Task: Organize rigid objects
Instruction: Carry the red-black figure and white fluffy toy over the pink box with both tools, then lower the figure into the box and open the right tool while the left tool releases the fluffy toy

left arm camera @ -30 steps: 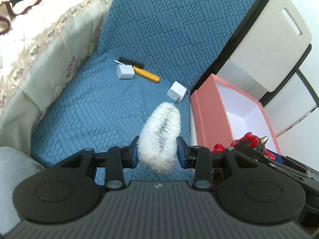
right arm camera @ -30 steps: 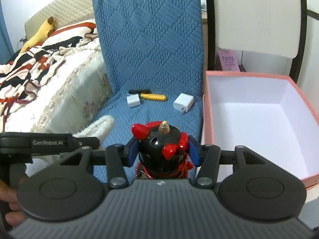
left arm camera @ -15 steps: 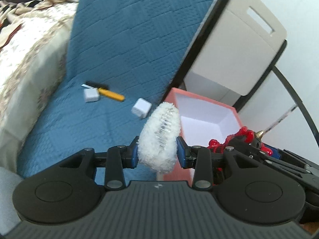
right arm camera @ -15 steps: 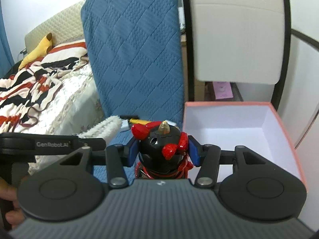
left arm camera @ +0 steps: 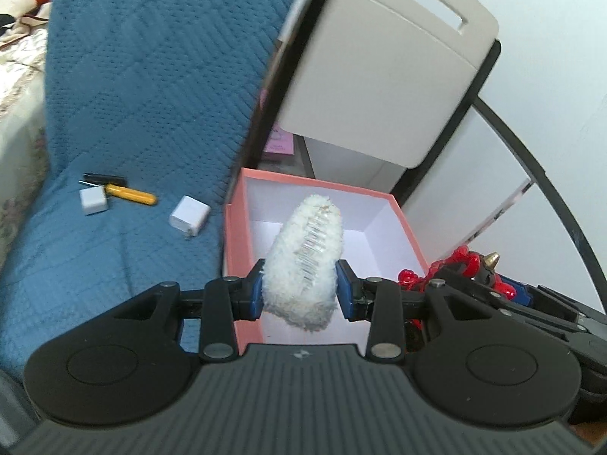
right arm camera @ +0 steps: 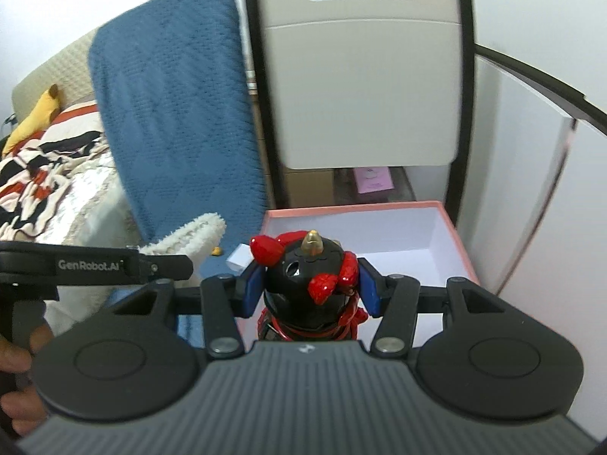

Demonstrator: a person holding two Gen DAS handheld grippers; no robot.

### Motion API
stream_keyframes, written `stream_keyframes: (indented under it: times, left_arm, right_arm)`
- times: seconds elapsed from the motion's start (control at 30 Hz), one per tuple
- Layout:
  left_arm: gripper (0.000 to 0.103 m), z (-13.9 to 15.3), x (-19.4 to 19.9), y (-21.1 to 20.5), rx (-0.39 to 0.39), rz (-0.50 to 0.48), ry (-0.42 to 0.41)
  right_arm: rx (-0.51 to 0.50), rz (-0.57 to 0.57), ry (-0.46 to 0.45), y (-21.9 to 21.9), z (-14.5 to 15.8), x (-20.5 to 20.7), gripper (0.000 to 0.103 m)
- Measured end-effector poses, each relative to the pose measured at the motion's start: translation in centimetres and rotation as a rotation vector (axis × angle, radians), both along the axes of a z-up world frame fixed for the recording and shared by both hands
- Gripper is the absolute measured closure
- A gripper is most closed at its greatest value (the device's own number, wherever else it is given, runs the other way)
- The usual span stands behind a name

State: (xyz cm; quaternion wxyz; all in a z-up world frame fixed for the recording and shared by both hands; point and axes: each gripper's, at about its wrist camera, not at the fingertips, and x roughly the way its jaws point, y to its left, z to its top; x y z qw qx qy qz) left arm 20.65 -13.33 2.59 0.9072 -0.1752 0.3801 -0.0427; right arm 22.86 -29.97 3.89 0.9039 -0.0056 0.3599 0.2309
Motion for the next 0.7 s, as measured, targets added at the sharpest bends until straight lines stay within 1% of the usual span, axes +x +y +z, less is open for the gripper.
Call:
stream_keyframes:
  times: [0.13,0.23,0.47,0.7]
  left_arm:
    - [0.06,-1.3,1.9,-1.9,0.008,-0.019,0.021]
    - [0.06,-2.7,3.2,-3.1,0.009,-0.034,0.044]
    - [0.06,-6.6,6.0,-5.5,0.017,-0.055,0.119]
    - [0.06,-10.7,8.6,-7.4,0.031,-0.08,0.195]
  right_arm:
    - [-0.009,-0.02,0.016,-1.7,-1.2,1.5,0.049]
    - [-0.017,-0.039,0.045,-2.8,-2.6,2.6,0.049]
    - [-0.033,-0.059,0.136,-4.6,-6.8,4.9,0.049]
    - [-0.062,-0.069,0.216,-5.6,-11.2,6.8,0.049]
